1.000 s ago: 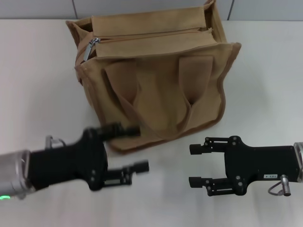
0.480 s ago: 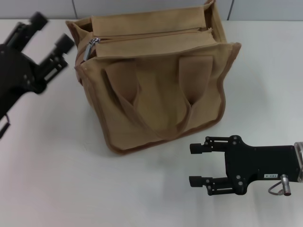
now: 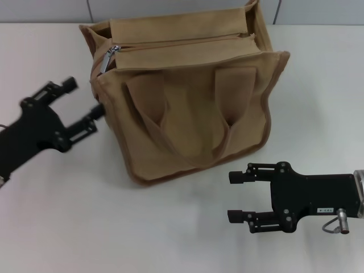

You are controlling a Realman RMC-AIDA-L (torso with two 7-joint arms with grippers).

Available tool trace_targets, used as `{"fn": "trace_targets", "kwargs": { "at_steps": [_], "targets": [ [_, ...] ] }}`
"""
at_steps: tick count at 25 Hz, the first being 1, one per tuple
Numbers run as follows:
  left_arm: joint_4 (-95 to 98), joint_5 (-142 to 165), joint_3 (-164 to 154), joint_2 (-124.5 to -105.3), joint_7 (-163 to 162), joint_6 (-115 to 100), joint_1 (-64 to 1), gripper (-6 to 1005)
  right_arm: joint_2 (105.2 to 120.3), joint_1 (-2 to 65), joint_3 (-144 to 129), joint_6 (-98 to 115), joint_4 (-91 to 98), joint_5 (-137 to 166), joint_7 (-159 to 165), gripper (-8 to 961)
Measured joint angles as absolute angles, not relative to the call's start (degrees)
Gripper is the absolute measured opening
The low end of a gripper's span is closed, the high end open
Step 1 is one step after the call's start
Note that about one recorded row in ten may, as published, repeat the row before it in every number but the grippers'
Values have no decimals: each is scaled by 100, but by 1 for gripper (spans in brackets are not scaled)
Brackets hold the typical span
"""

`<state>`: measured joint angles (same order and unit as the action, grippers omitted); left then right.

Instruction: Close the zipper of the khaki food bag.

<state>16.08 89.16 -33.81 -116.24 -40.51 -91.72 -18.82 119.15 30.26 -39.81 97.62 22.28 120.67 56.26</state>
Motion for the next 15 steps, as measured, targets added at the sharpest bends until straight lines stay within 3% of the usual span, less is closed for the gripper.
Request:
{"fn": "trace_targets", "kwargs": {
  "at_steps": [1,5,15],
  "targets": [
    [1712,9169,-3376,-11740,-3909,-9161,-1941,716,11914,3033,-3981,9759,2237,12067,5630,731],
    [1692,9129,-3272,-11847,-3661,-8946,-2052,713,11912,3054,-3981,9757,2241,12067,5638,731],
    [1212,8412,-2615,-11866,-2641,-8779,-2194,706,11918,3066,-3980,9755,2227,12067,5657,731]
  ]
}}
